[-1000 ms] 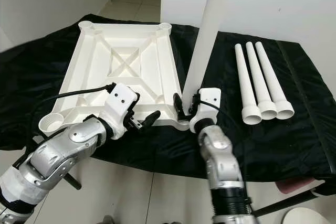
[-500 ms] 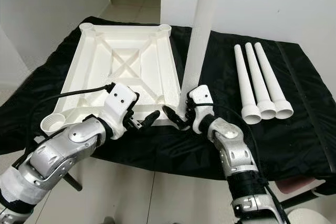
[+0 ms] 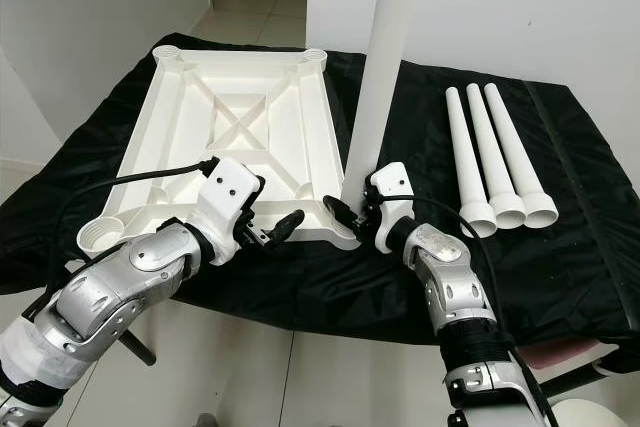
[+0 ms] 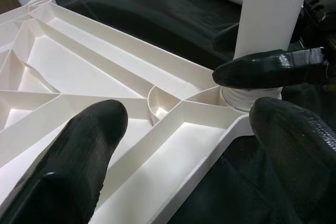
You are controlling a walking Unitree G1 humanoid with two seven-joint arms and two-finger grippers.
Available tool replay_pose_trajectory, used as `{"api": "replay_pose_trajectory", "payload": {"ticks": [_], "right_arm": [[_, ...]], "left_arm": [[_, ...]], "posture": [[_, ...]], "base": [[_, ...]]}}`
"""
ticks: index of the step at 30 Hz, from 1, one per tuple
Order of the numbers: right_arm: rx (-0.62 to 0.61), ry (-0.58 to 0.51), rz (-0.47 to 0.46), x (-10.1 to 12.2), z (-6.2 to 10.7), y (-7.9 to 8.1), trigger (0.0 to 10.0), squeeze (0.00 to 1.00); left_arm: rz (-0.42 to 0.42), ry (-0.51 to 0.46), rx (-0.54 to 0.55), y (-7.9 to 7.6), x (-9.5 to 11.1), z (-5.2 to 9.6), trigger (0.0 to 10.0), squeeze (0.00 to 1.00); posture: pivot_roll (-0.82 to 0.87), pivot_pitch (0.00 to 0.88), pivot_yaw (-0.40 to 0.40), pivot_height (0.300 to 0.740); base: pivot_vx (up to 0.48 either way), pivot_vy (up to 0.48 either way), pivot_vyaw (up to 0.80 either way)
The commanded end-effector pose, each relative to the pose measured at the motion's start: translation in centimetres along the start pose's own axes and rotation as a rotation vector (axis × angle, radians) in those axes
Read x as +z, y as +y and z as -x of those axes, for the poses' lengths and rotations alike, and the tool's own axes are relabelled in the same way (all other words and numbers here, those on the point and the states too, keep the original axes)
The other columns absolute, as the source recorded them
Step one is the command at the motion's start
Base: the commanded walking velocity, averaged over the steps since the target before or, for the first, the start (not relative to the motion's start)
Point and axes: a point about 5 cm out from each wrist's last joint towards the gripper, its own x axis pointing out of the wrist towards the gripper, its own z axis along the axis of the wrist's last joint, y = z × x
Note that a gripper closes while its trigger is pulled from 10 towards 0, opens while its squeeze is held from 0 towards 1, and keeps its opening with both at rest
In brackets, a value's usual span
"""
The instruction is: Building children table
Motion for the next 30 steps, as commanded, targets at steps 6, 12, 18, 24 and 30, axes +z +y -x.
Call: {"api": "replay_pose_trajectory", "payload": {"ticks": [6,12,18,24,30], "right_arm": [[-0.081,0.025,-0.112,-2.2,0.2,1.9,0.0,0.00],[-0.394,0.021,-0.197,-2.7,0.0,2.4,0.0,0.00],[-0.638,0.035,-0.232,-2.7,0.1,3.2,0.0,0.00],[-0.740,0.060,-0.239,-3.0,0.3,3.7,0.0,0.00],[-0.792,0.057,-0.259,-2.5,0.0,4.6,8.0,0.00]], "left_arm": [[0.017,0.018,-0.246,-1.2,-0.3,0.1,10.0,0.00],[0.034,0.007,-0.253,-1.3,0.0,0.1,10.0,0.00],[0.054,0.013,-0.265,-1.4,-0.2,0.2,10.0,0.00],[0.065,0.014,-0.264,-1.3,-0.3,0.3,10.0,0.00],[0.072,0.019,-0.243,-1.1,-0.4,0.5,10.0,0.00]], "posture": [[0.03,0.030,-0.032,0.740],[0.02,0.026,-0.030,0.740],[0.03,0.031,-0.025,0.740],[0.03,0.031,-0.026,0.740],[0.03,0.035,-0.025,0.740]], "base": [[0.000,0.000,0.00],[0.000,0.000,0.00],[0.000,0.000,0.00],[0.000,0.000,0.00],[0.000,0.000,0.00]]}}
